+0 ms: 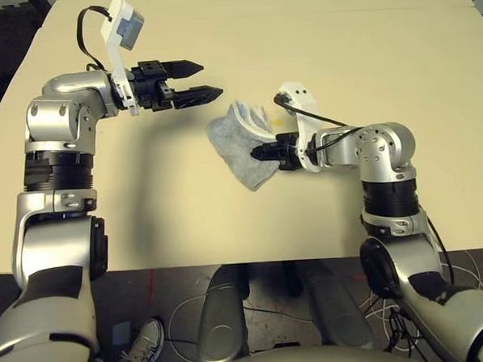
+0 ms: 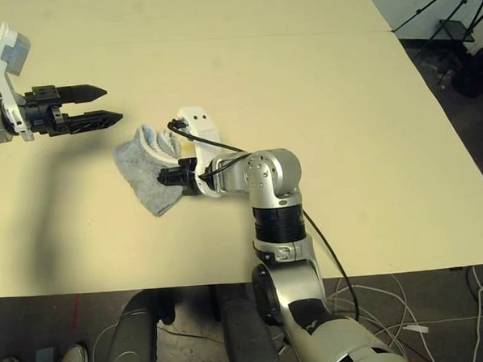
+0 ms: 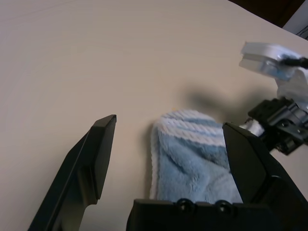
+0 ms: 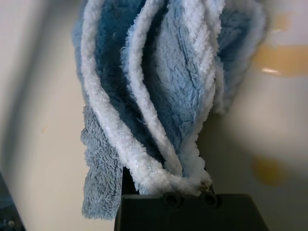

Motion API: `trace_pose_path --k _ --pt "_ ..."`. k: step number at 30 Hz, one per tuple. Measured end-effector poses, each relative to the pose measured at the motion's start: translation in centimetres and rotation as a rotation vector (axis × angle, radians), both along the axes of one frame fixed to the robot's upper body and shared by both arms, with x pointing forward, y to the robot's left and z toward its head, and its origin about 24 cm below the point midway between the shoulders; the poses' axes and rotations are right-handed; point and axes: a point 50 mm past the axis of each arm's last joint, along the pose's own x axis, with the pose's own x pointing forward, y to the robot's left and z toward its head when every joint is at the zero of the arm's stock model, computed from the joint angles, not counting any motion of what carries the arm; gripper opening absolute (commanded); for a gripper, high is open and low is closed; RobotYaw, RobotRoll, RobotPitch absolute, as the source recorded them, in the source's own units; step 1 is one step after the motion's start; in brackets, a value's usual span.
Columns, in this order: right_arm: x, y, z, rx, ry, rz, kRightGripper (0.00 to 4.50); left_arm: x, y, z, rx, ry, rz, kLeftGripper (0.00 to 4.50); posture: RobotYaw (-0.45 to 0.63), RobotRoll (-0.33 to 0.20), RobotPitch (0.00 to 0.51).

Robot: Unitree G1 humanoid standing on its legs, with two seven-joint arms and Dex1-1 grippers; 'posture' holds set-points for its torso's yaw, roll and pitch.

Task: Wipe the water off the table with a rag.

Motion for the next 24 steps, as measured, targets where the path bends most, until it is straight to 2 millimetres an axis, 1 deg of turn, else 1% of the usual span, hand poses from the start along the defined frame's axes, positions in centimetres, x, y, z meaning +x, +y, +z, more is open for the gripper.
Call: trace_pose_path --k 8,14,16,18,21,22,24 --pt "1.8 -4.4 3.1 -0.069 -0.095 -0.190 0.05 0.1 -0.3 -0.2 -0.006 0.001 -0.012 4.50 -0.03 0.000 0.329" --pt "2.9 -7.9 3.0 -0.117 -0.096 -0.304 0.05 0.1 -0.5 -0.2 -0.010 0.003 -0.018 4.50 -0.03 0.000 0.328" --pt "3.1 -8.6 2.9 -0.125 -0.099 -0.326 0.05 0.1 -0.5 -0.3 -0.010 0.003 -0.018 4.50 -0.03 0.000 0.328" --pt "3.2 -8.8 2.9 -0.127 -0.104 -0.333 0.05 0.1 -0.6 -0.3 -0.010 0.004 -0.019 4.50 -0.04 0.000 0.328" --pt "3.1 -8.6 2.9 -0.125 -0.098 -0.323 0.05 0.2 -0.6 -0.3 -0.011 0.004 -0.021 4.50 -0.04 0.000 0.327" --pt "2.9 -8.4 2.7 -0.124 -0.089 -0.314 0.05 0.2 -0.7 -0.3 -0.012 0.004 -0.022 4.50 -0.04 0.000 0.327" --pt "2.2 -7.3 2.4 -0.108 -0.057 -0.273 0.05 0.2 -0.7 -0.3 -0.012 0.005 -0.021 4.50 -0.04 0.000 0.327"
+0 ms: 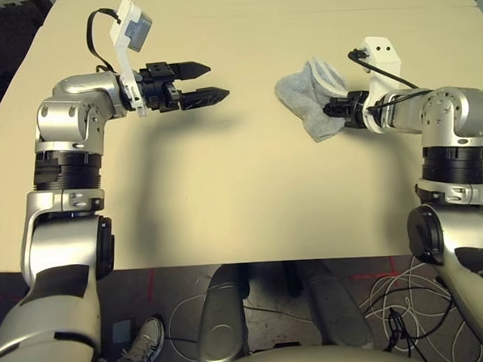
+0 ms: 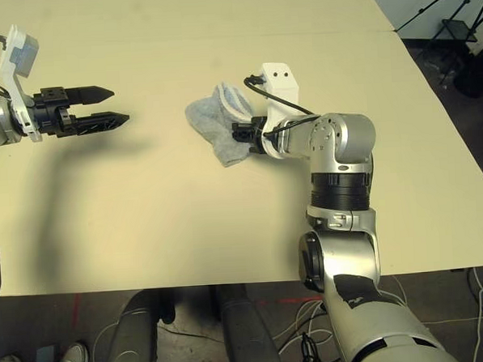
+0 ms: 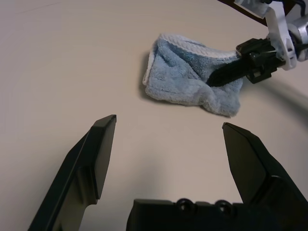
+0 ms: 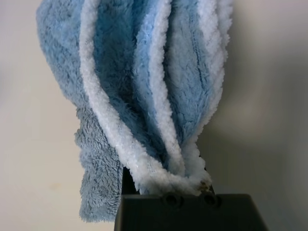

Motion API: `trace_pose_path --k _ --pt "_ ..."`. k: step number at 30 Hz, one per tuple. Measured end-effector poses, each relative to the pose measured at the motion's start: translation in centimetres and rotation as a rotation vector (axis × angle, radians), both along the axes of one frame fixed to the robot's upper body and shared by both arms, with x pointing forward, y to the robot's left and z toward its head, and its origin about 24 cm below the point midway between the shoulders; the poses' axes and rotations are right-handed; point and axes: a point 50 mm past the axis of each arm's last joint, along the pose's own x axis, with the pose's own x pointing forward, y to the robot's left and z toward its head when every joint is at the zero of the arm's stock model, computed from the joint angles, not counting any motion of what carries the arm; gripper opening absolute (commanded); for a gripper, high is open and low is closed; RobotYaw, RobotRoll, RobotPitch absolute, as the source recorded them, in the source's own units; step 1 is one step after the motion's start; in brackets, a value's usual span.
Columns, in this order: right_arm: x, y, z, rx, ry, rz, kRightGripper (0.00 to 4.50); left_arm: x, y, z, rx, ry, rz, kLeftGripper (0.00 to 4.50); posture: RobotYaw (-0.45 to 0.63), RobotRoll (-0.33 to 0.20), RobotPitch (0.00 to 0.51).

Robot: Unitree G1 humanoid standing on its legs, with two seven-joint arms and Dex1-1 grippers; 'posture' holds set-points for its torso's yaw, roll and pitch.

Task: Wipe the water off the table with a rag.

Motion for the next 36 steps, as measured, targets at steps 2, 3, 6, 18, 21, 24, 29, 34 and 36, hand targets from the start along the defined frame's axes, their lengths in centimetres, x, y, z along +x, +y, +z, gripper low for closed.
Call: trace_pose_path --k 2,3,6,18,21,24,29,34,36 --pt "-0.8 1.6 -0.3 0.036 0.033 0.058 0.05 0.0 0.0 0.0 0.000 0.001 -0.001 4.50 -0.04 0.000 0.328" --pt "-1.2 2.5 -0.4 0.068 0.049 0.095 0.05 0.0 -0.1 0.0 0.000 0.001 -0.002 4.50 -0.04 0.000 0.328" --pt "-2.1 5.5 -0.5 0.175 0.068 0.202 0.05 0.0 -0.1 0.0 0.001 0.001 -0.003 4.50 -0.04 0.000 0.329" --pt "-4.1 9.7 0.0 0.398 0.149 0.376 0.05 0.1 -0.3 0.1 0.002 0.000 -0.008 4.50 -0.03 0.000 0.331" --pt "-4.0 9.3 -1.5 0.378 0.205 0.332 0.05 0.1 -0.3 0.1 0.002 0.002 -0.007 4.50 -0.03 0.000 0.330" --pt "-3.7 8.1 -3.3 0.337 0.259 0.255 0.05 0.1 -0.3 0.1 0.002 0.003 -0.007 4.50 -0.03 0.000 0.329" --pt "-2.8 7.1 -3.2 0.285 0.219 0.191 0.05 0.1 -0.2 0.1 0.002 0.003 -0.007 4.50 -0.03 0.000 0.329" --pt "-0.2 4.3 -1.8 0.246 0.151 0.028 0.05 -0.1 0.0 0.1 0.012 0.008 -0.013 4.50 -0.04 0.000 0.330" --pt "1.0 2.5 -1.2 0.235 0.121 -0.063 0.05 -0.1 0.2 0.2 0.019 0.013 -0.013 4.50 -0.04 0.000 0.332"
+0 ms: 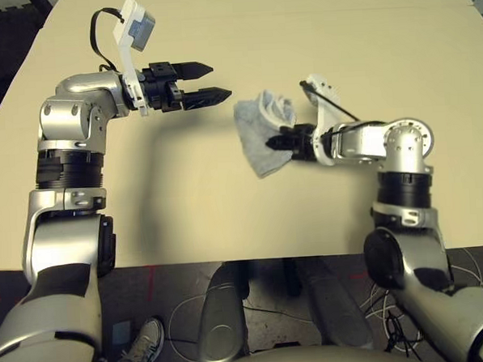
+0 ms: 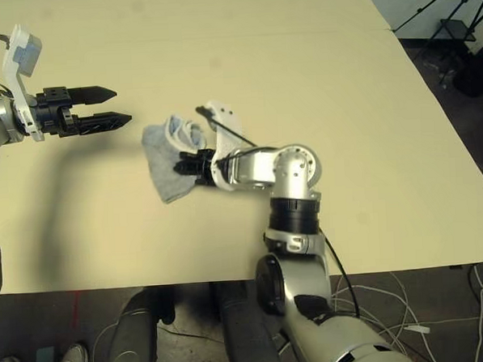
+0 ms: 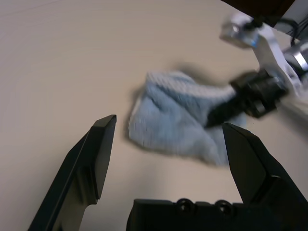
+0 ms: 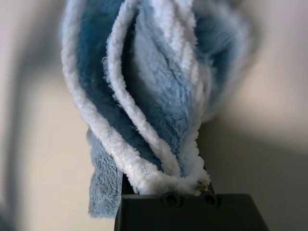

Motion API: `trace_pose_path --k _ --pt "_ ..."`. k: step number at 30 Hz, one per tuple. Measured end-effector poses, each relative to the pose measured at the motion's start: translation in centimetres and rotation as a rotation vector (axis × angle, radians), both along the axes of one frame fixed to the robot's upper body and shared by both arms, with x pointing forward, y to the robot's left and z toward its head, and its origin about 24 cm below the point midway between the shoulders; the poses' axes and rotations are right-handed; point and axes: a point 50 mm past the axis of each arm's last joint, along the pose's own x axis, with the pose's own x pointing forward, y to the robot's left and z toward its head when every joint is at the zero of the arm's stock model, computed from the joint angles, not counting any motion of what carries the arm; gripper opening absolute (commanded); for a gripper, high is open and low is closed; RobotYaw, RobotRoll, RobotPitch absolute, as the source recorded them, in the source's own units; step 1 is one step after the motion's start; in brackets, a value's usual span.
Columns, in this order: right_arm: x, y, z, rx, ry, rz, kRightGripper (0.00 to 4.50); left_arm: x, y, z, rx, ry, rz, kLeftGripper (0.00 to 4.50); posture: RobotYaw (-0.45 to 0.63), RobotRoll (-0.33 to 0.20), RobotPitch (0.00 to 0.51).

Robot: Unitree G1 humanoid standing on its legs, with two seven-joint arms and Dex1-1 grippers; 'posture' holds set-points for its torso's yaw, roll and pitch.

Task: Wipe the water off the table with a rag.

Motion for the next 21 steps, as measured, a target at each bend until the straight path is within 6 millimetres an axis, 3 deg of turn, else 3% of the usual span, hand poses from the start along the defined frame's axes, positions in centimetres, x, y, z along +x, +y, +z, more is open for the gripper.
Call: trace_pose_path --k 10,17,21 --pt "2.8 -6.4 1.8 -0.061 -0.077 -0.259 0.05 0.0 0.1 -0.3 0.012 0.020 -0.008 4.50 -0.04 0.000 0.335" --pt "3.0 -9.6 2.3 -0.144 -0.125 -0.358 0.05 0.4 0.6 -0.6 0.004 0.011 0.040 4.50 -0.03 0.000 0.328" --pt "2.5 -10.9 2.3 -0.160 -0.123 -0.353 0.05 1.6 1.7 -0.6 -0.047 -0.071 0.212 4.50 -0.03 0.000 0.327"
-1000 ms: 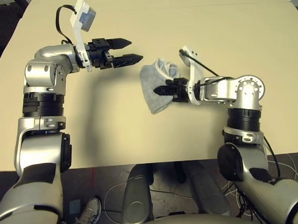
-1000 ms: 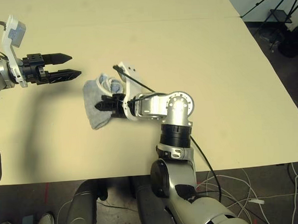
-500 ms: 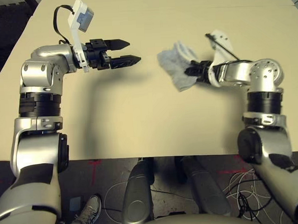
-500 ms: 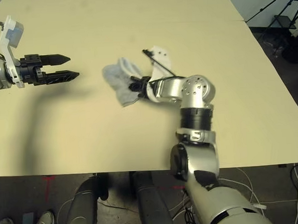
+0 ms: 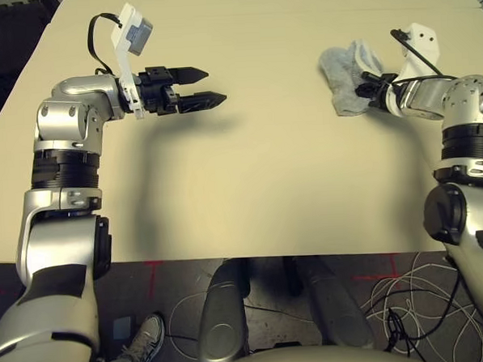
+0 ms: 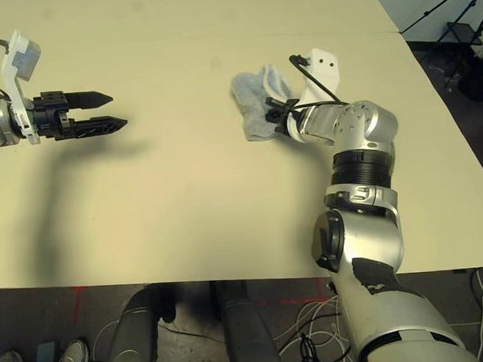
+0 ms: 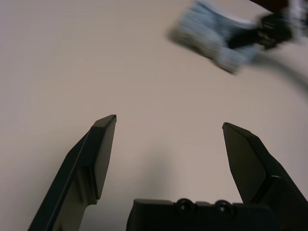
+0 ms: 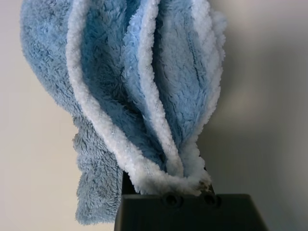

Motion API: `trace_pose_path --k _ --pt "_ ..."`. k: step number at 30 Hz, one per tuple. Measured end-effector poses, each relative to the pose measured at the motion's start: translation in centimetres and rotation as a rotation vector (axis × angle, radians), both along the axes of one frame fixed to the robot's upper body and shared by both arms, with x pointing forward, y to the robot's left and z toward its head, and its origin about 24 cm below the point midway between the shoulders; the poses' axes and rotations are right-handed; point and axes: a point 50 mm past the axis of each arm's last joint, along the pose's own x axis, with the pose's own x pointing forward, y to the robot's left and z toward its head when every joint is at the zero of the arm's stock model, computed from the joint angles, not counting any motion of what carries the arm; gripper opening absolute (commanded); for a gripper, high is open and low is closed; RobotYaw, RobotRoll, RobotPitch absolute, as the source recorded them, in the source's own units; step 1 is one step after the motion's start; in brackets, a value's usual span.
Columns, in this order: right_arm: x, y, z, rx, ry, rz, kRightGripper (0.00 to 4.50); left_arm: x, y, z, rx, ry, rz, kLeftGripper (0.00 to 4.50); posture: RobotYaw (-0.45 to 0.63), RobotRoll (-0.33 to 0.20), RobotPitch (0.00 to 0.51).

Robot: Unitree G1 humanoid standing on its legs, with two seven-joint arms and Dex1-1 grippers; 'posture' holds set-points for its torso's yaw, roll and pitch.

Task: Wipe the water off the table with a rag.

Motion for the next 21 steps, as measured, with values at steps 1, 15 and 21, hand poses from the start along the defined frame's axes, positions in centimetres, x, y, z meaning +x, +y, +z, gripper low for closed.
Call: trace_pose_path --k 1,15,21 --pt "-0.2 -0.4 0.0 -0.007 0.008 0.005 0.05 0.5 0.5 0.3 -0.028 -0.045 0.080 4.50 -0.04 0.000 0.327" --pt "-4.8 -4.0 1.0 -0.083 0.170 0.077 0.05 1.3 6.1 -3.7 -0.235 -0.237 0.702 4.50 -0.06 0.000 0.324" --pt "-5.6 -4.1 0.5 -0.045 0.193 0.065 0.05 1.4 5.8 -4.1 -0.240 -0.239 0.704 4.50 -0.07 0.000 0.322"
